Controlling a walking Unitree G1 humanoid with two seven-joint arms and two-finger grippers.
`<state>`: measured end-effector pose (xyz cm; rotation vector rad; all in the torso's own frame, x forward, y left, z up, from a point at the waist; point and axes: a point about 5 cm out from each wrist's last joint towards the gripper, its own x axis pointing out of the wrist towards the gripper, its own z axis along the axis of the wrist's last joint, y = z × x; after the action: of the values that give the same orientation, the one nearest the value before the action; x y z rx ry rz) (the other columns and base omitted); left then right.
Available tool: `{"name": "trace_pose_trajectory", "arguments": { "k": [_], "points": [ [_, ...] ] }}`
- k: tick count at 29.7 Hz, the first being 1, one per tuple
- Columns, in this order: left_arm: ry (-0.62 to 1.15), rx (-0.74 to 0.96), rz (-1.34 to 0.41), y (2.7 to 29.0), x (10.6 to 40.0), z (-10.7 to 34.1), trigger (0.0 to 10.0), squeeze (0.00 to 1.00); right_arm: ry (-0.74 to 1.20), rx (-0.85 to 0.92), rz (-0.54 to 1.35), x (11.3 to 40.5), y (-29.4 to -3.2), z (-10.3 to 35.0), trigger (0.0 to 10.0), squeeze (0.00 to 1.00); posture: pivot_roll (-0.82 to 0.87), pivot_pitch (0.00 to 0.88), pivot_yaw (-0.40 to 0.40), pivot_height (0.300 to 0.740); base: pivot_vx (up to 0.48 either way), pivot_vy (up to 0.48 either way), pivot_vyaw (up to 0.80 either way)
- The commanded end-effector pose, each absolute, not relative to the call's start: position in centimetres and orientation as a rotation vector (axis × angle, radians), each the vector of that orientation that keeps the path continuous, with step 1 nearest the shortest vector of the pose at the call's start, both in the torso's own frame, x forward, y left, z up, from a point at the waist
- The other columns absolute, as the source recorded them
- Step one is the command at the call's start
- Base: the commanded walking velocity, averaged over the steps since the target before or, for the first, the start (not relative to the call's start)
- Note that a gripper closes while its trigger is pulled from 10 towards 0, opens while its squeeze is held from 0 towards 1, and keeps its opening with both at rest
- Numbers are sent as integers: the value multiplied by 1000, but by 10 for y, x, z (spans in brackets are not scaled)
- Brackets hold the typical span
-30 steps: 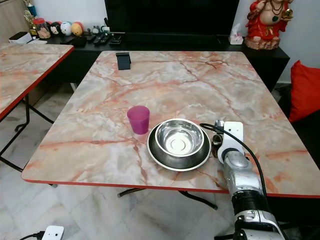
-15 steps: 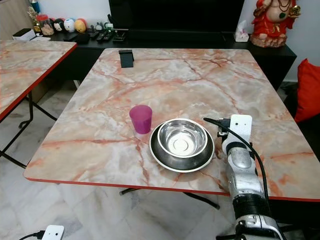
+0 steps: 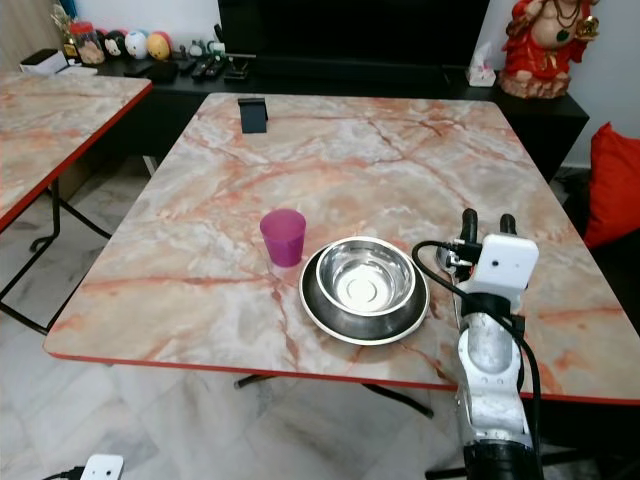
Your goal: Setting the table
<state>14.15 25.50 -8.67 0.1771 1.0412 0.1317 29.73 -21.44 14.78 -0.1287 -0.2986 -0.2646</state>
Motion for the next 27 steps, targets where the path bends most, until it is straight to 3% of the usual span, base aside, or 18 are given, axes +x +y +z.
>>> {"name": "trace_pose_trajectory", "arguments": {
  "k": [1, 3, 7, 12, 19, 27],
  "points": [
    [1044, 181, 142, 256, 139, -88, 10000, 0, -318, -116, -239, 296, -205, 154, 10000, 0, -5, 0, 0, 711, 0, 0, 0],
    [1042, 174, 139, 255, 139, -88, 10000, 0, -273, 49, -282, 297, -201, 147, 10000, 0, 1, 0, -3, 711, 0, 0, 0],
    [1041, 157, 147, 255, 139, -88, 10000, 0, -295, -2, -159, 296, -175, 153, 10000, 0, -1, 0, 6, 711, 0, 0, 0],
    [1044, 157, 146, 255, 138, -88, 10000, 0, -297, 16, -128, 296, -167, 157, 10000, 0, -1, 0, 7, 711, 0, 0, 0],
    [1047, 138, 162, 255, 134, -89, 10000, 0, -276, 75, -390, 302, -205, 162, 10000, 0, 13, 0, -12, 711, 0, 114, 0],
    [1059, 147, 152, 255, 131, -90, 10000, 0, -293, 2, -384, 304, -212, 170, 10000, 0, 5, 0, -10, 711, 0, 391, 0]
  ]
}}
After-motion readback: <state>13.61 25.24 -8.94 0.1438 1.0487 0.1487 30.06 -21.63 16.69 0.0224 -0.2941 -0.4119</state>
